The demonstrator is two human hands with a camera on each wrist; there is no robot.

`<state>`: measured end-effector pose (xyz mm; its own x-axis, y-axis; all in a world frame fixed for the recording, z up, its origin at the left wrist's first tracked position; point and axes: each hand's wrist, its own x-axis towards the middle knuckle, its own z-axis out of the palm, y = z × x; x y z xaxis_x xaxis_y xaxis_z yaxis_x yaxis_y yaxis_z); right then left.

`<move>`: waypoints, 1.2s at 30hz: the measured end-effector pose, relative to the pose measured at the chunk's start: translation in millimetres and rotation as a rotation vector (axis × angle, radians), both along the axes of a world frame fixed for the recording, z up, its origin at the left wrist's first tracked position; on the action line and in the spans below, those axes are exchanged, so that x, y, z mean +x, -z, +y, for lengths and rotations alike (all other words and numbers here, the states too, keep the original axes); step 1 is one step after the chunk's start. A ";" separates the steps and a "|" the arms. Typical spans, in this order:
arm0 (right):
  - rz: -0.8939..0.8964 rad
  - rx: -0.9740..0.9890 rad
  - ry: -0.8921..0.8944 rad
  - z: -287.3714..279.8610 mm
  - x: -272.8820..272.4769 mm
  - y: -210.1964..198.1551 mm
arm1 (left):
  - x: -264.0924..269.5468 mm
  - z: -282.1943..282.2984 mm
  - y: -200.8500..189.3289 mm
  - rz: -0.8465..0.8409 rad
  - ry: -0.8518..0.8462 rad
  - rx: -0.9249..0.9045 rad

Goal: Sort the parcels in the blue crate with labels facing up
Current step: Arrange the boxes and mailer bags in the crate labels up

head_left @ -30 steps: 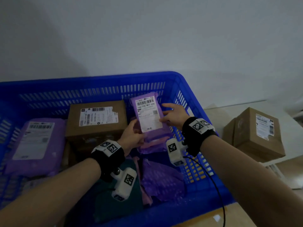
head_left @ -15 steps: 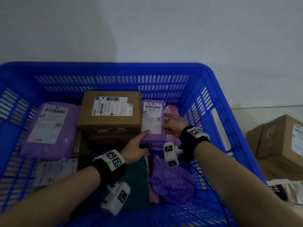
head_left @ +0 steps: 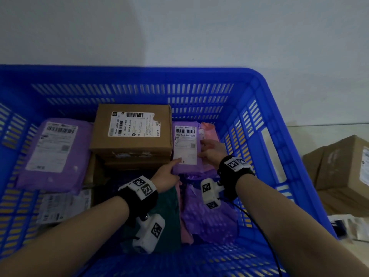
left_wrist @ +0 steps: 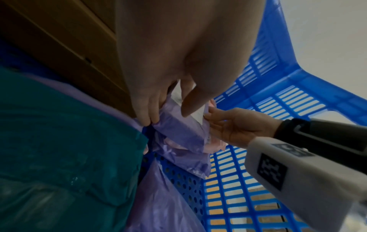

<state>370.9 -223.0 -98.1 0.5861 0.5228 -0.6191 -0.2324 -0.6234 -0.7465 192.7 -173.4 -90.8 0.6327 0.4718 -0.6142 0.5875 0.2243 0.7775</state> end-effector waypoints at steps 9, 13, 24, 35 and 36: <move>-0.145 -0.077 -0.192 -4.5 2.8 -37.3 | -30.1 19.2 -21.9 0.115 0.080 0.127; 0.014 -0.108 -0.363 -15.2 -13.3 -61.6 | -57.0 38.5 -26.1 0.233 0.163 0.201; -0.097 -0.394 -0.885 -17.9 -100.6 -29.6 | -93.4 43.3 1.7 0.490 0.387 0.219; -0.090 -0.412 -0.738 -10.9 -117.5 -10.8 | -110.4 52.7 19.5 0.518 0.313 0.190; -0.083 -0.416 -0.726 -10.6 -118.3 -9.2 | -110.2 51.2 21.1 0.515 0.317 0.189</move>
<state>252.6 -233.6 -88.9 0.2444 0.5268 -0.8141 0.3784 -0.8248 -0.4201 82.5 -122.2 -111.9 0.4055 0.4396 -0.8015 0.9120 -0.1358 0.3870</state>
